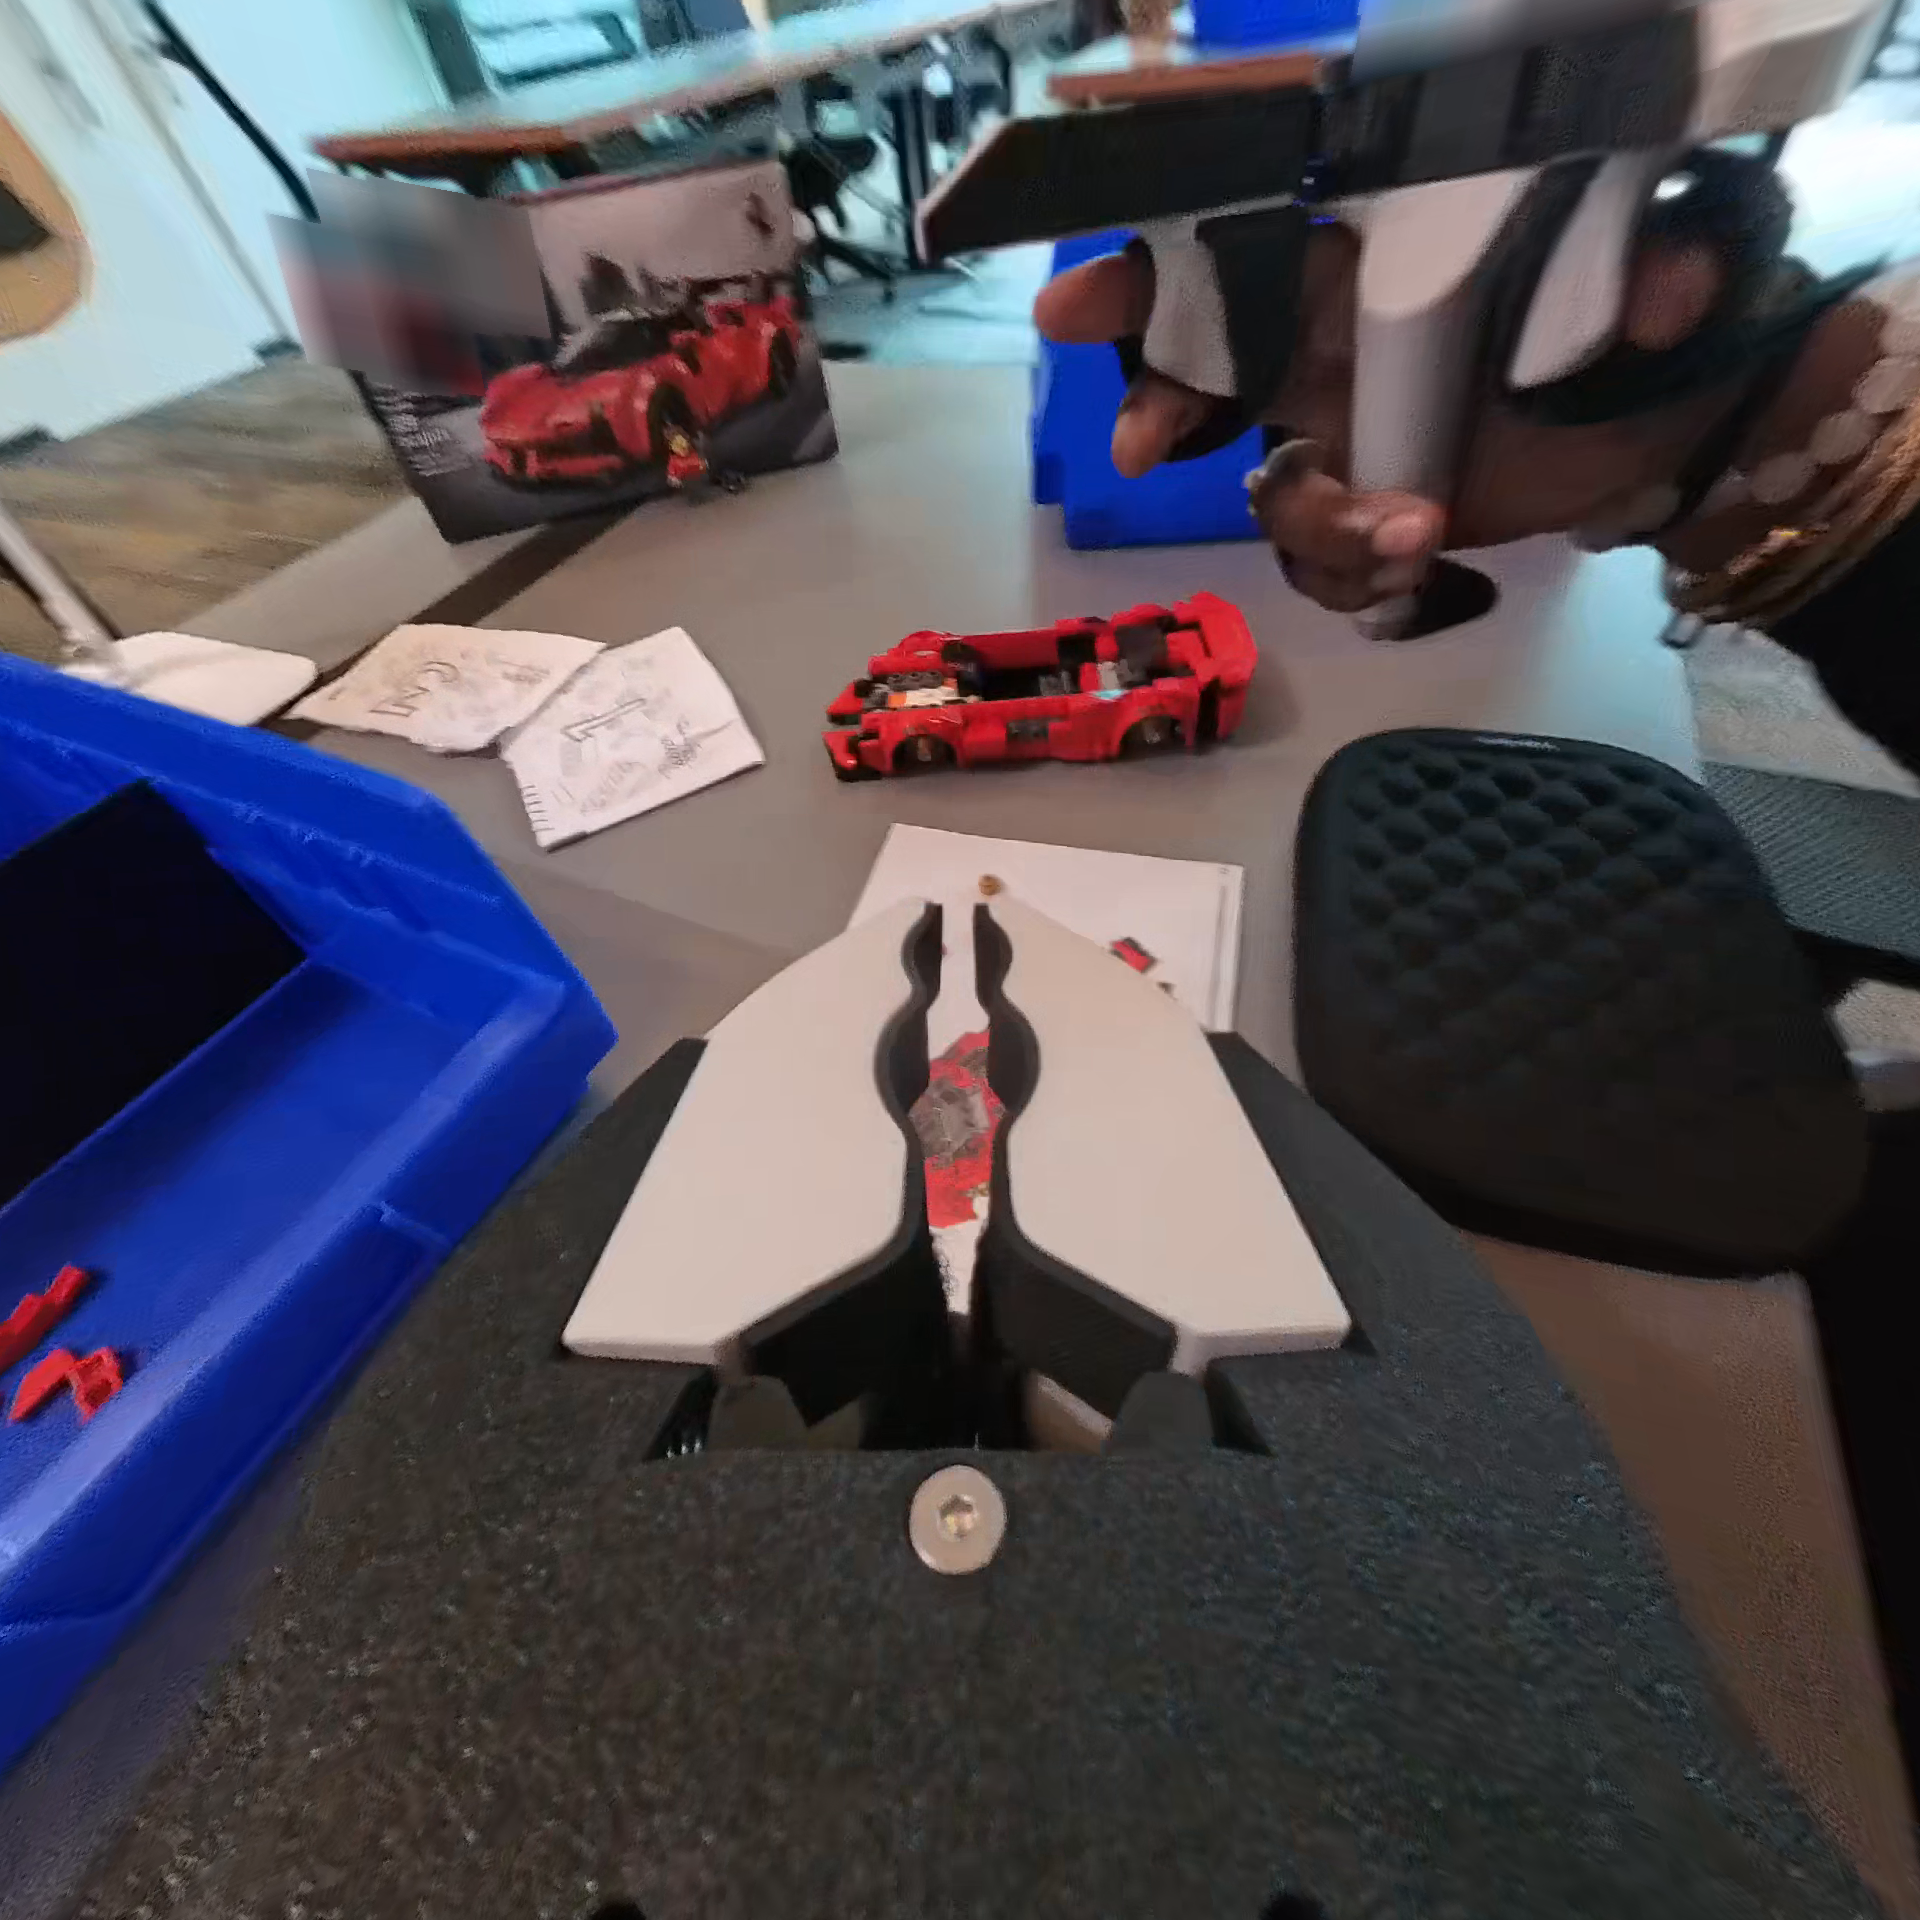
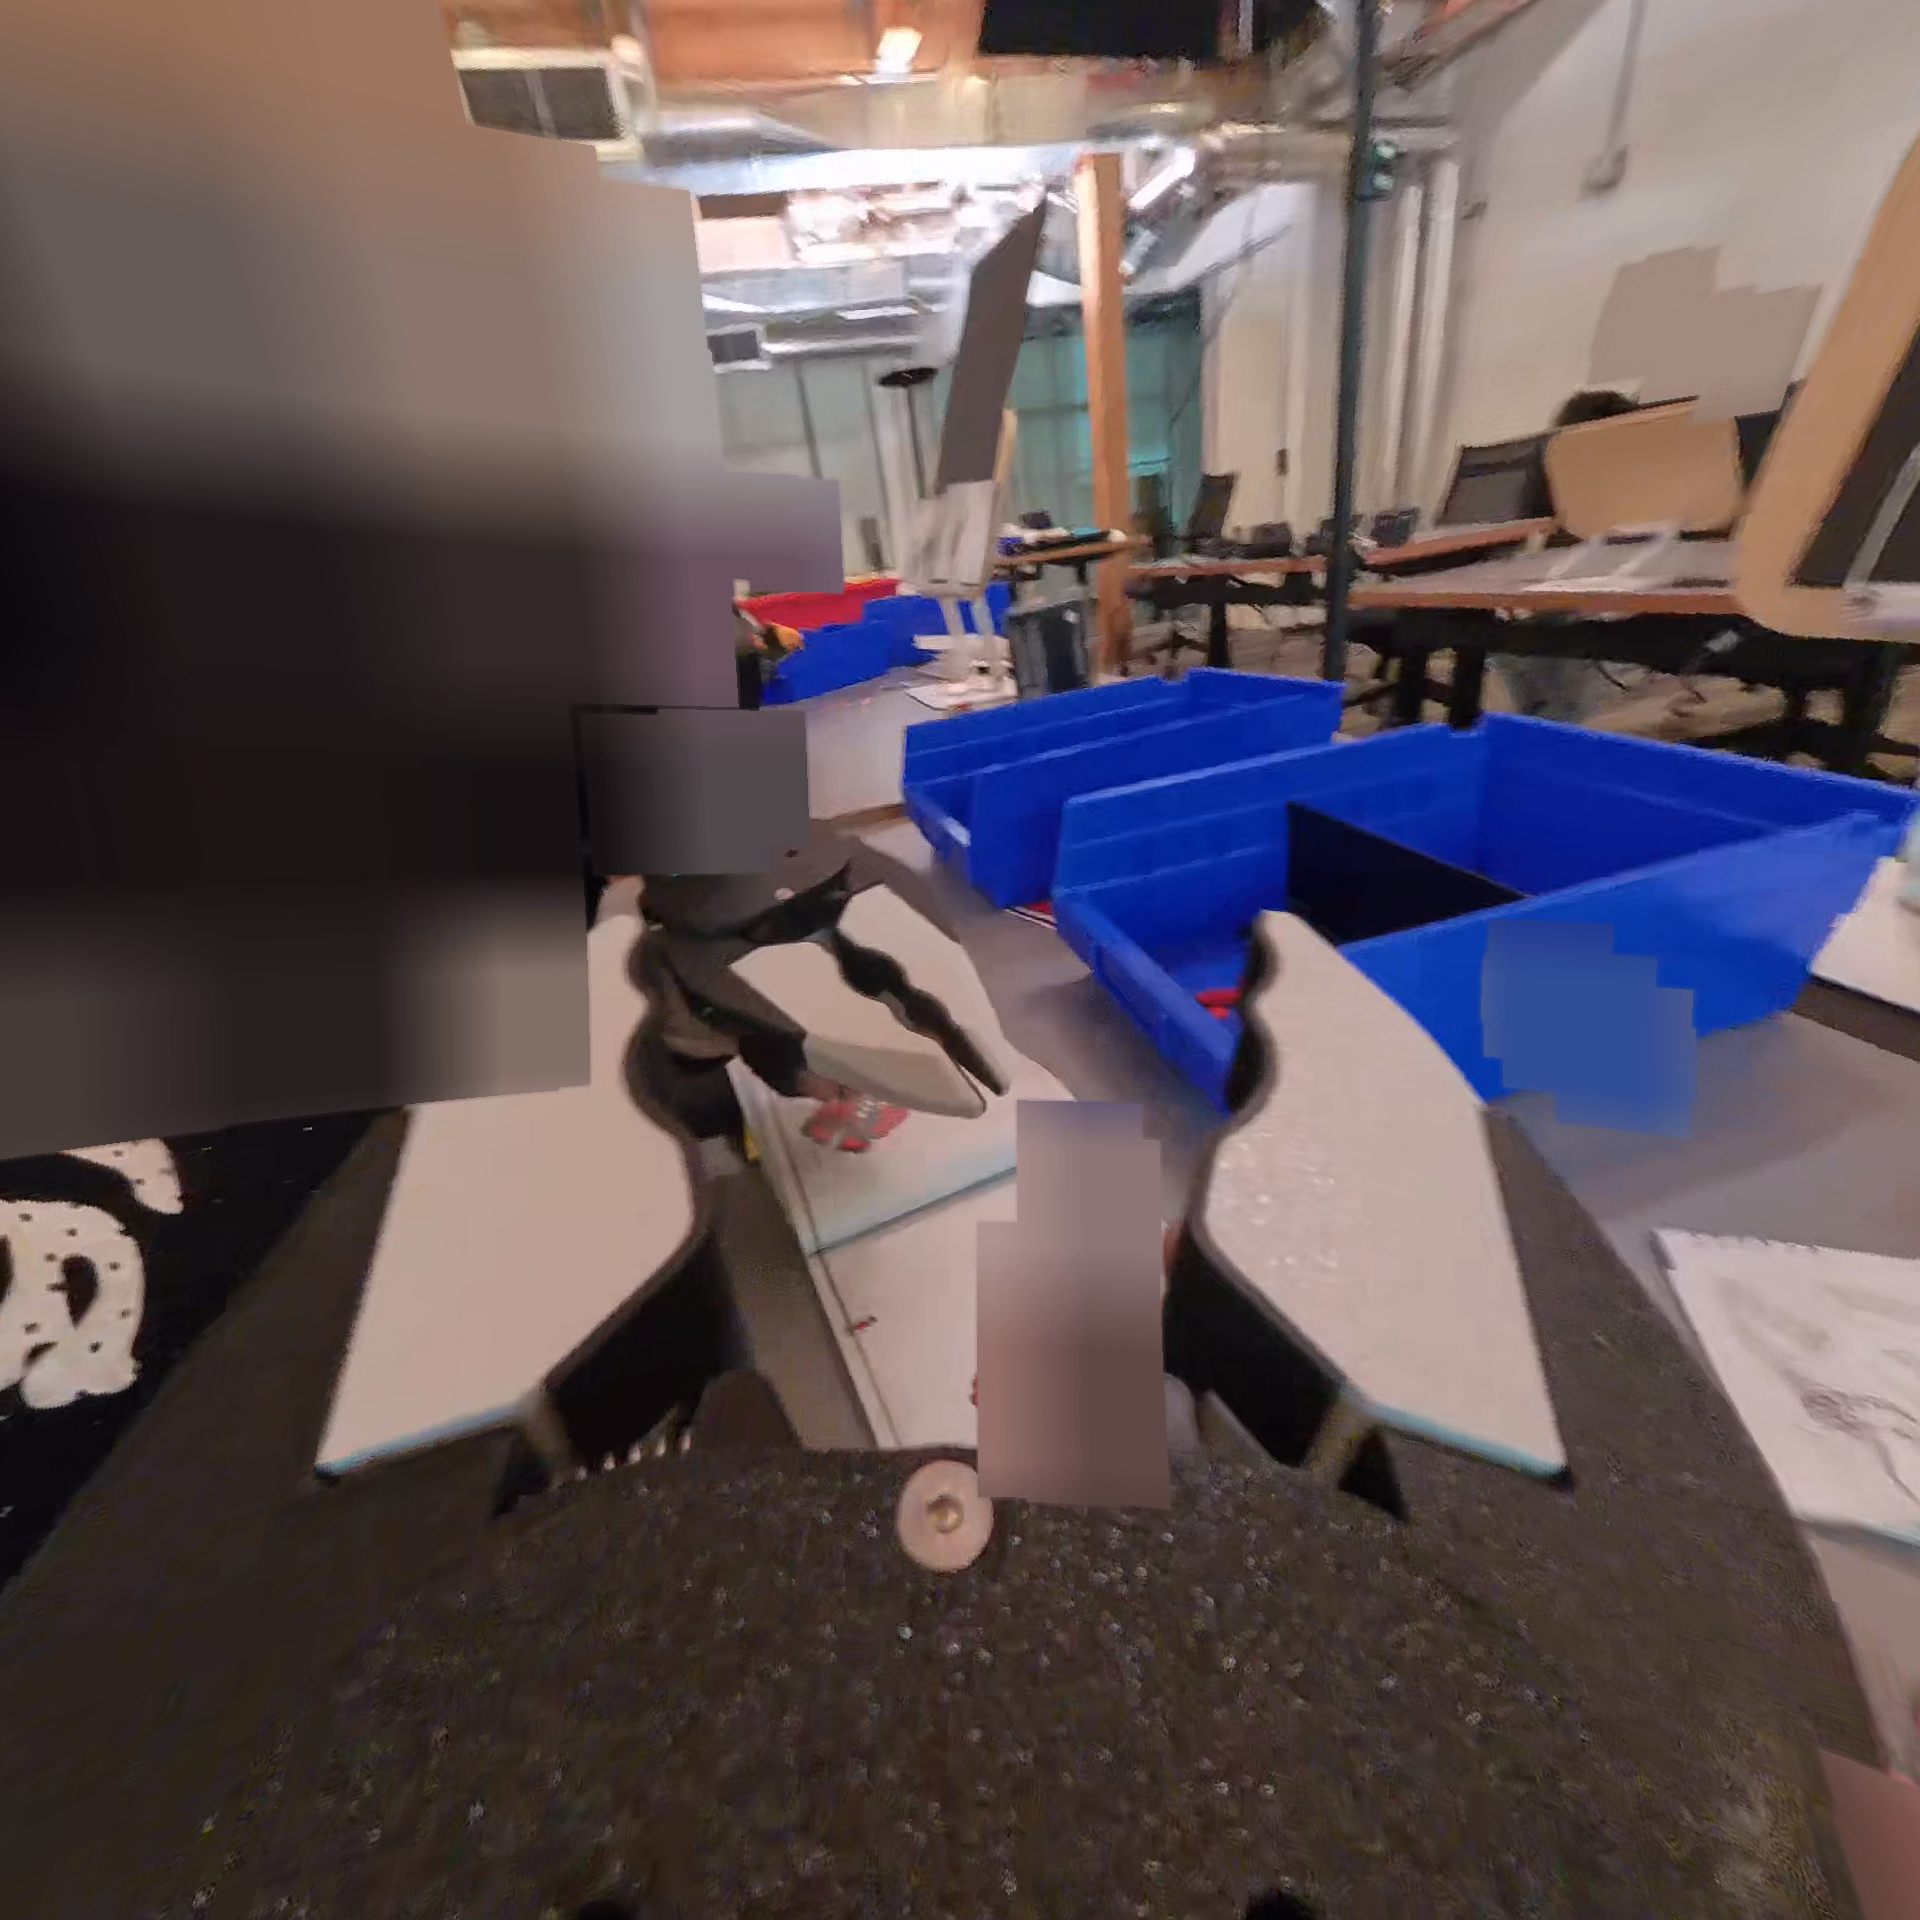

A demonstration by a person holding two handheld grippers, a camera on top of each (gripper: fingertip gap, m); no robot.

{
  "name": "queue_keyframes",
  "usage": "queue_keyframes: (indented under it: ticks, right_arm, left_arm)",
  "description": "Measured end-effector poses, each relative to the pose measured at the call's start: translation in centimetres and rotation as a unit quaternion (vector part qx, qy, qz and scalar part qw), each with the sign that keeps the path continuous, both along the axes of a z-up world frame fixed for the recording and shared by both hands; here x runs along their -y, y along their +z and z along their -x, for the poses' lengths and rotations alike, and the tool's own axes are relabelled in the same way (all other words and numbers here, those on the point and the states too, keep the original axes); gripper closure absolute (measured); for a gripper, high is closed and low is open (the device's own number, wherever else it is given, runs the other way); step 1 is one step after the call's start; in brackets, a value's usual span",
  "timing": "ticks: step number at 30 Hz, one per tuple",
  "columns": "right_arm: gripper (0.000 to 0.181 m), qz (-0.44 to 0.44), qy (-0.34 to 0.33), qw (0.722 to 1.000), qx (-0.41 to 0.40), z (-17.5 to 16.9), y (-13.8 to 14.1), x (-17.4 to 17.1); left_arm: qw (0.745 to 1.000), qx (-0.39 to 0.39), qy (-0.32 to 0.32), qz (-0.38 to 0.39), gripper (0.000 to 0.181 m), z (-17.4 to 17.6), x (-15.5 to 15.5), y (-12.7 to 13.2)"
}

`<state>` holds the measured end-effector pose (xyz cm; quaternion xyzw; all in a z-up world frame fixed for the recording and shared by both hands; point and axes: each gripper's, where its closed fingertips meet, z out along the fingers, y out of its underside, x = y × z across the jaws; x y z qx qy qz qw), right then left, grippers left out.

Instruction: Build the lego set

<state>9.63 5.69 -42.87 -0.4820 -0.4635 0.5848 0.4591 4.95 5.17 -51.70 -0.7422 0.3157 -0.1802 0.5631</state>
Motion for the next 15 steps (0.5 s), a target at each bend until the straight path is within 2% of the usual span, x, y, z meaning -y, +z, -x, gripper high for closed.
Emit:
queue_keyframes:
  ticks: [3,4,7,9,11,13,15]
  right_arm:
    - [0.06,-0.005,-0.025,0.999,0.047,0.4,-1.4,-1.3]
    - [0.059,-0.013,-0.028,0.998,0.058,0.5,-1.7,-1.3]
    - [0.067,-0.083,-0.022,0.992,0.097,1.0,-2.7,-0.4]
    - [0.073,-0.131,-0.032,0.976,0.171,0.7,-4.9,-0.2]
    - [0.077,-0.145,-0.054,0.954,0.258,-0.6,-7.4,-0.3]
    - [0.074,-0.126,-0.011,0.938,0.323,-2.7,-9.8,1.5]
    - [0.06,-0.088,0.047,0.923,0.372,-5.3,-12.0,3.5]
  left_arm:
    - [1.0,0.019,0.003,0.013,0.177,0.0,-0.5,-1.4]
    - [0.999,0.021,-0.004,0.025,0.176,-0.2,-0.3,-1.5]
    - [0.998,0.036,-0.031,0.03,0.175,-1.3,0.7,-1.0]
    - [0.997,0.051,-0.043,0.041,0.175,-1.8,1.3,-1.0]
    - [0.998,0.032,-0.037,0.045,0.174,-1.9,1.1,-1.6]
    - [0.999,-0.005,-0.009,0.047,0.171,-1.3,0.4,-2.0]
    - [0.999,-0.021,-0.003,0.041,0.168,-1.2,0.4,-1.7]
